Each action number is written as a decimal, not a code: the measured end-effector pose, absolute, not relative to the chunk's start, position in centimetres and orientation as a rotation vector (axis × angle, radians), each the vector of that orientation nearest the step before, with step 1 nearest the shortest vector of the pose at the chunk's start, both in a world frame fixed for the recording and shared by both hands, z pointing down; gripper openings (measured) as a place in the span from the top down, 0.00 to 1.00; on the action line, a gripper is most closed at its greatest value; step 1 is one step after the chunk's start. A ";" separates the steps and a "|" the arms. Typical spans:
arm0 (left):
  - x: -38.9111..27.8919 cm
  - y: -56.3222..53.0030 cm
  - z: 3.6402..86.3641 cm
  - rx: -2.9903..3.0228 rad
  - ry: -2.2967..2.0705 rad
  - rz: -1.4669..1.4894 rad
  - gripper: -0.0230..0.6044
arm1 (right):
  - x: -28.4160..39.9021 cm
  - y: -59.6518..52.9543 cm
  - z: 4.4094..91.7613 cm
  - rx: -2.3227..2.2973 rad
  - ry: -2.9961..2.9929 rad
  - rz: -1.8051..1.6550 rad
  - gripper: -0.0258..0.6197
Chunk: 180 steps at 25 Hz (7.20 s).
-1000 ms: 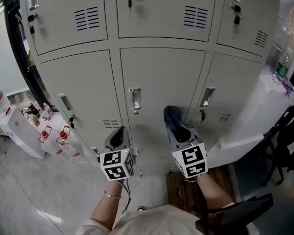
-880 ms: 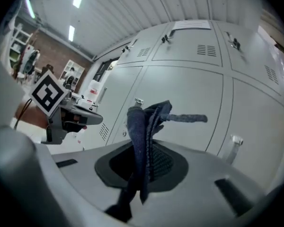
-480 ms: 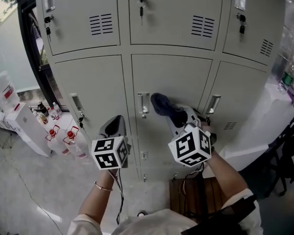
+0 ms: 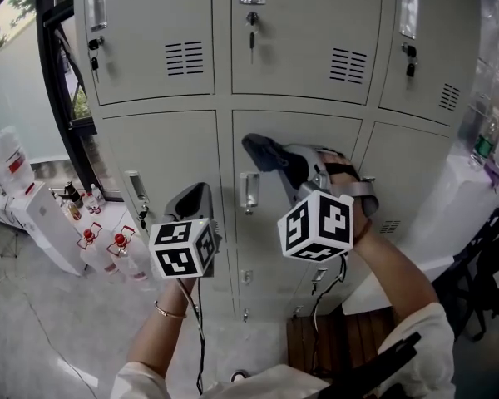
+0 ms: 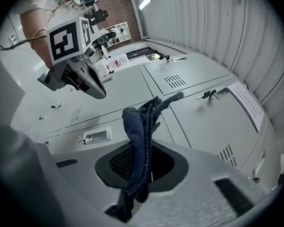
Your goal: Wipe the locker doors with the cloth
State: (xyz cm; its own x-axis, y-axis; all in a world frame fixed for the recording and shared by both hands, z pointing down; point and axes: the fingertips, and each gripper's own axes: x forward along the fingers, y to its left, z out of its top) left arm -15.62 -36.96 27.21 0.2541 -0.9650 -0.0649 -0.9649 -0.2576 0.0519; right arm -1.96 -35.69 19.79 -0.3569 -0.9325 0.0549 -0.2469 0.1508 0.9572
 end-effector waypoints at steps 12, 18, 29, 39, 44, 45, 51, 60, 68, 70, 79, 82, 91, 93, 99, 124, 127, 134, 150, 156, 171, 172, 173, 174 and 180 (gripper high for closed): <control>-15.6 -37.6 20.6 2.570 -1.918 -0.189 0.95 | -4.0 -36.8 13.6 1.152 -1.475 -1.435 0.90; -15.4 -37.7 20.0 2.567 -1.899 -0.226 0.95 | -4.6 -38.0 13.1 1.150 -1.395 -1.468 0.90; -15.9 -38.2 22.4 2.510 -1.881 -0.253 0.95 | -5.2 -38.7 14.9 1.122 -1.383 -1.466 0.90; -15.8 -38.5 25.5 2.465 -1.857 -0.259 0.95 | -5.2 -39.0 18.0 1.121 -1.411 -1.430 0.90; -15.2 -38.5 27.0 2.459 -1.832 -0.246 0.95 | -5.1 -38.9 19.8 1.115 -1.425 -1.405 0.90; -15.2 -38.5 27.3 2.459 -1.829 -0.244 0.95 | -5.1 -38.9 20.2 1.111 -1.430 -1.399 0.90; -15.0 -38.8 29.3 2.441 -1.814 -0.207 0.95 | -5.0 -39.0 22.5 1.097 -1.471 -1.367 0.90; -14.3 -39.1 32.6 2.435 -1.790 -0.134 0.95 | -4.8 -39.1 26.0 1.070 -1.513 -1.314 0.90; -14.2 -39.2 34.9 2.431 -1.785 -0.099 0.95 | -4.9 -39.1 28.5 1.033 -1.558 -1.260 0.90; -14.2 -39.2 35.3 2.436 -1.783 -0.093 0.95 | -4.9 -39.1 29.3 1.023 -1.572 -1.241 0.90; -13.9 -39.2 37.8 2.430 -1.761 -0.055 0.95 | -5.0 -39.0 32.6 0.982 -1.628 -1.184 0.90; -13.8 -39.1 38.7 2.423 -1.752 -0.044 0.95 | -4.9 -38.9 34.4 0.942 -1.670 -1.118 0.89; -13.7 -39.0 41.3 2.393 -1.733 -0.006 0.95 | -5.2 -39.0 38.3 0.894 -1.681 -1.081 0.90; -13.7 -38.9 42.0 2.385 -1.731 0.007 0.95 | -5.3 -39.0 38.9 0.885 -1.686 -1.075 0.90; -13.8 -39.0 44.3 2.361 -1.722 0.046 0.95 | -5.4 -39.0 40.9 0.864 -1.698 -1.055 0.89; -13.0 -38.9 51.5 2.269 -1.685 0.141 0.95 | -5.4 -38.9 51.6 0.701 -1.738 -0.906 0.89; -13.2 -38.8 52.2 2.254 -1.687 0.145 0.95 | -5.5 -39.0 52.6 0.681 -1.736 -0.897 0.89; -13.6 -38.6 53.2 2.233 -1.692 0.168 0.95 | -5.7 -39.2 53.9 0.658 -1.740 -0.877 0.89; -12.7 -37.8 50.5 2.260 -1.679 0.158 0.95 | -4.6 -37.1 50.5 0.706 -1.778 -0.847 0.89; -10.6 -38.3 45.3 2.356 -1.688 0.165 0.95 | -2.5 -35.4 44.6 0.727 -1.768 -0.910 0.89; -3.0 -39.5 27.8 2.626 -1.629 -0.039 0.95 | 4.5 -36.6 27.6 0.925 -1.646 -1.078 0.90; -2.8 -39.4 26.7 2.641 -1.639 -0.049 0.95 | 4.8 -36.6 26.3 0.945 -1.638 -1.095 0.89; -2.6 -39.4 25.7 2.651 -1.649 -0.060 0.95 | 5.0 -36.7 24.9 0.965 -1.626 -1.116 0.89; -2.5 -39.5 24.7 2.659 -1.660 -0.071 0.95 | 5.1 -36.8 23.6 0.983 -1.610 -1.139 0.89; -2.5 -39.6 19.7 2.699 -1.737 -0.119 0.95 | 5.7 -37.2 17.7 1.029 -1.528 -1.235 0.89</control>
